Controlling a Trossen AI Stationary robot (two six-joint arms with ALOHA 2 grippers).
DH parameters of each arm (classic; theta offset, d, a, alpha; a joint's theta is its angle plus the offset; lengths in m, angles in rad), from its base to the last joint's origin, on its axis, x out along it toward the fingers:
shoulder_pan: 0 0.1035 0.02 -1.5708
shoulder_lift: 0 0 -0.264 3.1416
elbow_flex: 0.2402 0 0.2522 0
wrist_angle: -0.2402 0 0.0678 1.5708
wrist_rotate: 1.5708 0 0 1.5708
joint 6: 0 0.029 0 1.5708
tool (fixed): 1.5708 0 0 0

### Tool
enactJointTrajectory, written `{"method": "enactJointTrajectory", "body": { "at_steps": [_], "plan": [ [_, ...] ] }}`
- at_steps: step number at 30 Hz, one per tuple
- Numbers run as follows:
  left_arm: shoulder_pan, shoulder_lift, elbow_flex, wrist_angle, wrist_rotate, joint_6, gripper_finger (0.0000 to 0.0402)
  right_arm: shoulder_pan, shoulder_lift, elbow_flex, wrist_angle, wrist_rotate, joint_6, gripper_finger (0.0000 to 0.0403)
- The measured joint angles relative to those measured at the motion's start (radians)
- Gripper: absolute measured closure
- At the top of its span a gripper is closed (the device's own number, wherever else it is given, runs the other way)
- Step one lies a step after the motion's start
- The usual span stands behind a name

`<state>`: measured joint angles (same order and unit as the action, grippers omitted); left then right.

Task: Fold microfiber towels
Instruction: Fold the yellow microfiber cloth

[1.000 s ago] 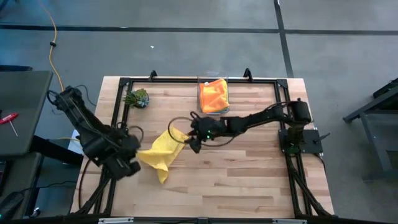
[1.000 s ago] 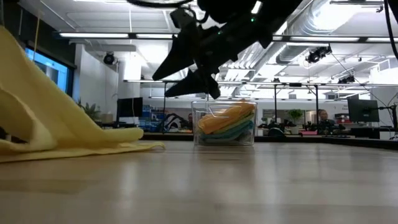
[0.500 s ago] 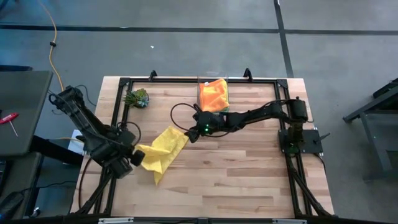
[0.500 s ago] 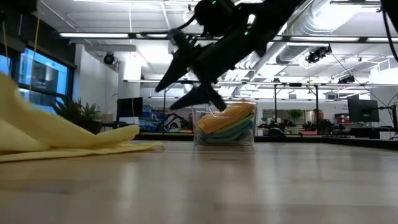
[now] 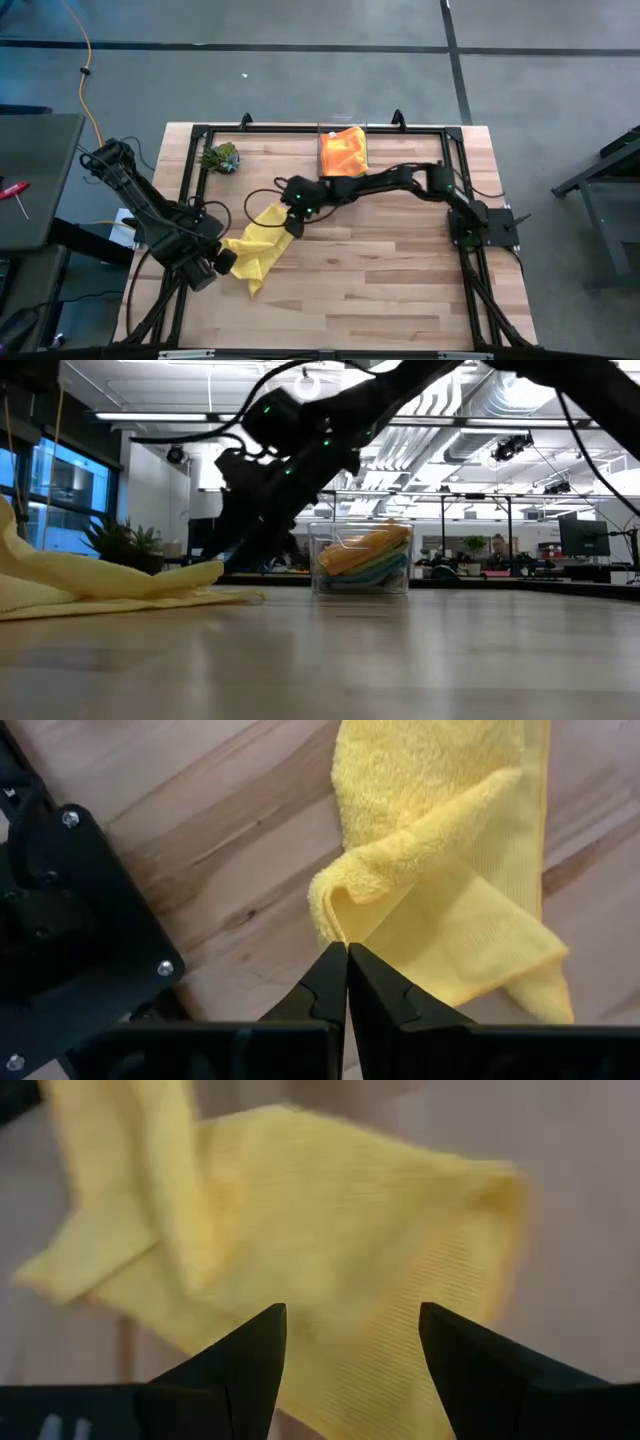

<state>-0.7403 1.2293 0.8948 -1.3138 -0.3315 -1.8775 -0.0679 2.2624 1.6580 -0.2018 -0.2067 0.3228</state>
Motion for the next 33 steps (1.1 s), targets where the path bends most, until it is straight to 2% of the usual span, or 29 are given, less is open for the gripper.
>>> {"method": "enactJointTrajectory", "body": {
  "at_steps": [7, 10, 17, 20, 26, 33],
  "plan": [
    [0.0, 0.0, 0.0, 0.001, 0.007, 0.004, 0.0401, -0.002, 0.087, 0.089, -0.02, -0.27, -0.041, 0.0181],
    [0.0, 0.0, 0.0, -0.002, 0.005, 0.01, 0.0401, 0.009, 0.085, 0.091, 0.011, -0.336, -0.04, 0.0181],
    [0.0, 0.0, 0.0, -0.002, -0.006, 0.03, 0.0401, 0.007, 0.081, 0.09, 0.221, -0.354, 0.06, 0.0181],
    [0.0, 0.0, 0.0, -0.002, -0.008, 0.03, 0.0401, -0.023, 0.078, 0.091, 0.257, -0.336, 0.097, 0.0181],
    [0.0, 0.0, 0.0, -0.001, -0.012, 0.04, 0.0401, -0.092, 0.015, 0.091, 0.223, -0.374, 0.092, 0.0181],
    [0.0, 0.0, 0.0, -0.001, -0.018, 0.055, 0.0401, -0.122, -0.025, 0.091, -0.018, -0.373, -0.023, 0.0181]
  ]
}}
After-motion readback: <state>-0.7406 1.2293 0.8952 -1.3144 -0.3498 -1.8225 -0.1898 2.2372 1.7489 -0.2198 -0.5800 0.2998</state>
